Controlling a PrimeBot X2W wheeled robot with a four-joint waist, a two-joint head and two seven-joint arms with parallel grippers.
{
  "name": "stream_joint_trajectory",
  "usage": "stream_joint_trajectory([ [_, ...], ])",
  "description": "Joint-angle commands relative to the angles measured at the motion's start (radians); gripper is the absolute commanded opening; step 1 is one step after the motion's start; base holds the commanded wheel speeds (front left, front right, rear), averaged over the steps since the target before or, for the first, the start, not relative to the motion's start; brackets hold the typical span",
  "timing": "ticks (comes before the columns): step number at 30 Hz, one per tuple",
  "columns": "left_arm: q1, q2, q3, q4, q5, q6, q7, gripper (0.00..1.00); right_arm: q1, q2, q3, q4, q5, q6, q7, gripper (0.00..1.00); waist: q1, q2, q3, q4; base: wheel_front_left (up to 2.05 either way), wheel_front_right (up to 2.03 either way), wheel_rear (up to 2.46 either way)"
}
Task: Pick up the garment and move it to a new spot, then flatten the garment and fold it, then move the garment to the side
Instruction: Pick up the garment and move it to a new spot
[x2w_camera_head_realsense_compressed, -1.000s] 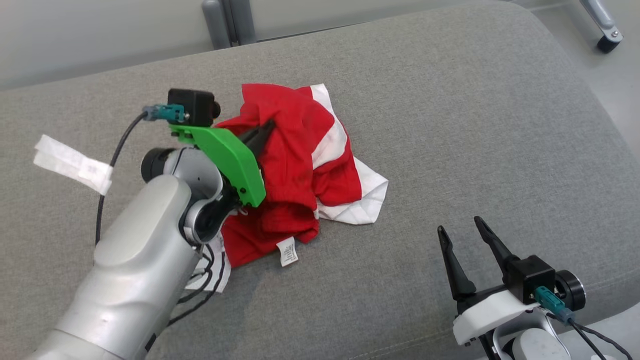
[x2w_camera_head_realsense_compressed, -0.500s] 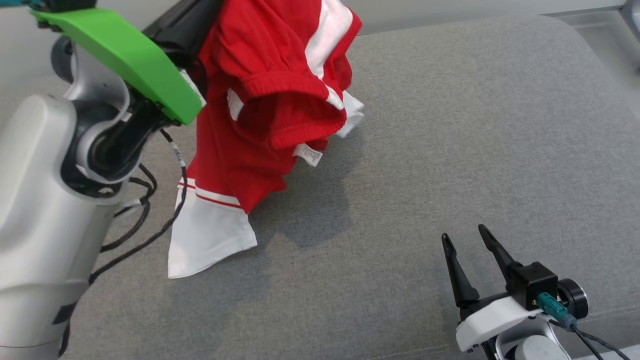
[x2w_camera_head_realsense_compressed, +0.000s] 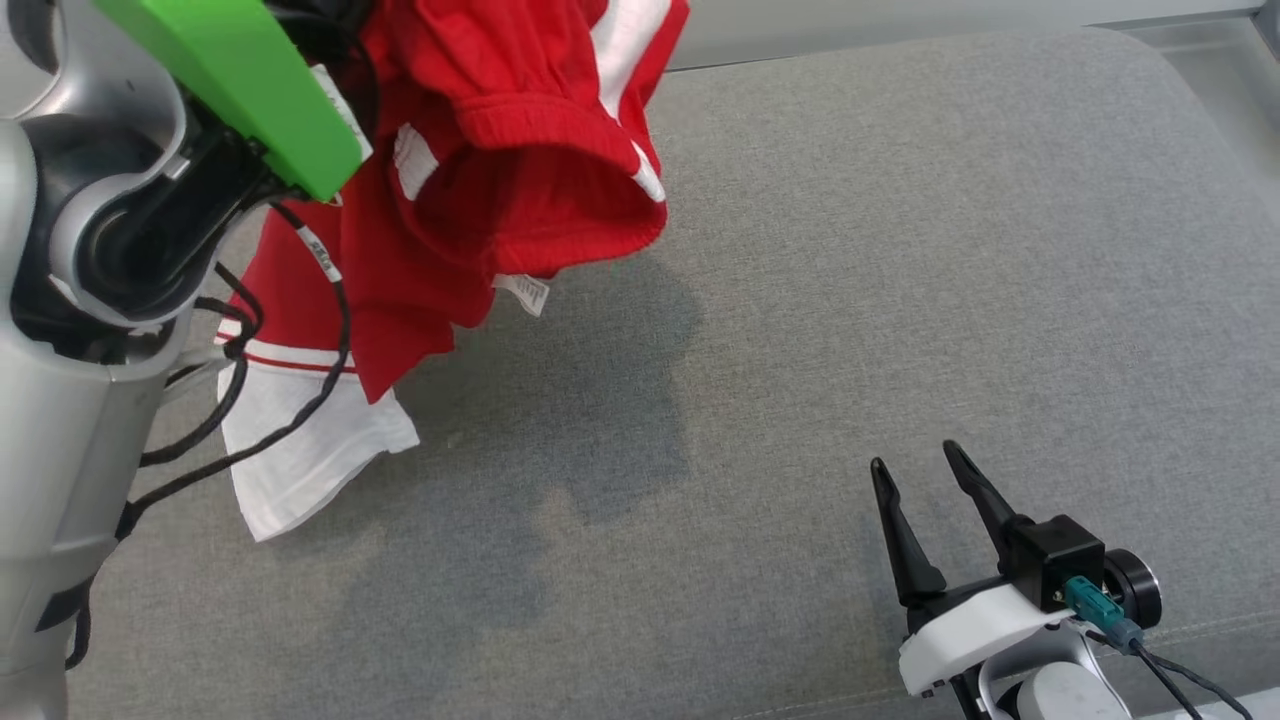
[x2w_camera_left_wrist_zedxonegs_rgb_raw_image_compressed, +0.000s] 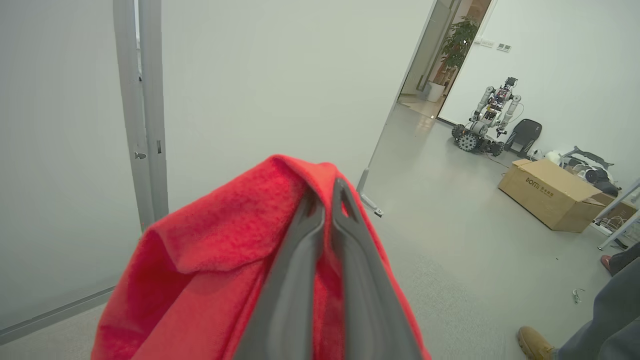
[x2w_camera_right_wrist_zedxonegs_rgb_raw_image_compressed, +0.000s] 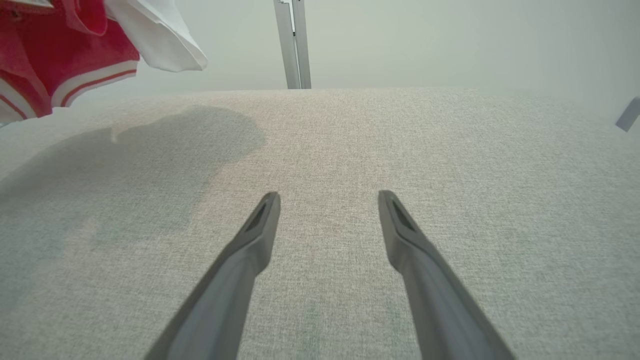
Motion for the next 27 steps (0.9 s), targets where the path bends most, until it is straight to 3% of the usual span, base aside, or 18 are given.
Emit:
stream_joint_trajectory([
  [1,-0.020,-0.011,-0.004,-0.010,-0.010,0.006,0.005,0.00,0.000,0.000,0.001,0.003,0.004,-0.001,-0.001,1.00,0.0000,0.0000,-0.003,-0.008,0.00,0.00,0.00],
  [8,0.018,-0.093,-0.085,-0.044,-0.001,0.024,0.013,0.00,-0.023,0.004,0.007,-0.001,0.010,-0.001,-0.001,1.00,0.0000,0.0000,0.006,-0.058,0.00,0.00,0.00],
  [15,0.137,-0.264,-0.164,0.044,0.010,0.039,-0.120,0.00,-0.031,0.007,0.009,-0.002,0.023,-0.001,-0.001,1.00,0.0000,0.0000,0.033,-0.106,0.00,0.00,0.00],
  [20,0.222,-0.332,-0.253,0.185,0.065,0.005,-0.213,0.00,-0.036,0.007,0.015,-0.001,0.038,-0.001,-0.001,1.00,0.0000,0.0000,0.052,-0.131,0.00,0.00,0.00],
  [27,0.259,-0.368,-0.336,0.396,0.132,-0.036,-0.307,0.00,-0.049,0.007,0.017,0.000,0.041,-0.001,-0.001,1.00,0.0000,0.0000,0.072,-0.145,0.00,0.00,0.00],
])
